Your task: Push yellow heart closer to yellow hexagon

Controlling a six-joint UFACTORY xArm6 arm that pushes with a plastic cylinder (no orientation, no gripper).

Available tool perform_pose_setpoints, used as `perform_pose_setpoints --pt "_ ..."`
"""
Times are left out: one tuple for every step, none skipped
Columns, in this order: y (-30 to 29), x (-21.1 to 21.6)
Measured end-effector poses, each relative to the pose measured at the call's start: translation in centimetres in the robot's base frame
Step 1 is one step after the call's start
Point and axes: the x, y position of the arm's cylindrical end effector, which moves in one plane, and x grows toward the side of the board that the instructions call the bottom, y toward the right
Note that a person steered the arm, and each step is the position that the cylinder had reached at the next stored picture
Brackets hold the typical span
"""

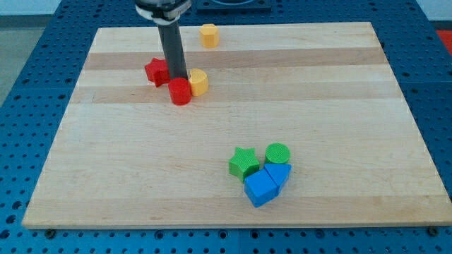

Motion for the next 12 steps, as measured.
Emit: perform_pose_setpoints --pt "0.0 4.3" --pt "1.2 5.0" --pt "2.6 3.8" --pt "2.6 1.6" --pt "2.3 -0.5" --pt "2.5 -2.8" --pt "3.1 -5.0" --pt "3.7 -5.5" --pt "4.2 -3.7" --pt "5.7 -4.2" --pt "6.4 -5.4" --pt "6.6 -6.8"
